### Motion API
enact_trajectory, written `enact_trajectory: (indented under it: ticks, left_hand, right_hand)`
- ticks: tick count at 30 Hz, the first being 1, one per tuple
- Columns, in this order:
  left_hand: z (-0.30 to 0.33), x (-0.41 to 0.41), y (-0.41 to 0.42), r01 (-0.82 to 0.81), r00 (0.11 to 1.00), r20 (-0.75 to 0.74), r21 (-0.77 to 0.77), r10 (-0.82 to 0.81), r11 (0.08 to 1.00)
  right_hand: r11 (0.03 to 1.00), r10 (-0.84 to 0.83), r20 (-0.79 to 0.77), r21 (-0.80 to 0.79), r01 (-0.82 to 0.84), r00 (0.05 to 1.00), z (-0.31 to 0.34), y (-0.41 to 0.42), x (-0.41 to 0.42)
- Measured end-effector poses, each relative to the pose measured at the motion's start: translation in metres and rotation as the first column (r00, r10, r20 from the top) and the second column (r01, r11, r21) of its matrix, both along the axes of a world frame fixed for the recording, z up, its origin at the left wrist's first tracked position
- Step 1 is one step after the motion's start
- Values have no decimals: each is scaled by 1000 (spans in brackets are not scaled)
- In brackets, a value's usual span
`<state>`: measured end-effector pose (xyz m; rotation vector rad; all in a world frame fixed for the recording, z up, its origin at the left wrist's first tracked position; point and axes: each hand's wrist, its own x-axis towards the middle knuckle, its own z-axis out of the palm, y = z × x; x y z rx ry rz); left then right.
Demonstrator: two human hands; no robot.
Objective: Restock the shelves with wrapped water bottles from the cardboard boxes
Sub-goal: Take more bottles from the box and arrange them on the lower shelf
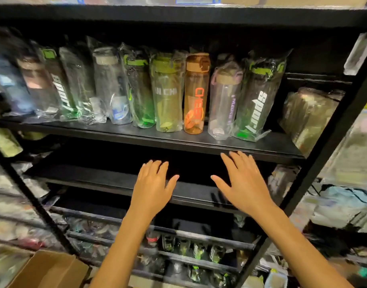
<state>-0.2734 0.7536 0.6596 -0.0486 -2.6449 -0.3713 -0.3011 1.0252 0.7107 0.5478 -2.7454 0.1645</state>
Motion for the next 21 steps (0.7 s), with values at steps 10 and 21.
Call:
enact_trajectory:
  ticks: [10, 21]
  left_hand:
    - [-67, 209, -97, -439, 850, 277, -100, 449, 893]
    - [-123, 366, -211, -806, 521, 416, -48, 745, 590]
  right_hand:
    - [877, 462, 280, -8, -480, 841, -93, -169, 85]
    - [611, 711, 471, -46, -790, 522, -145, -369, 174]
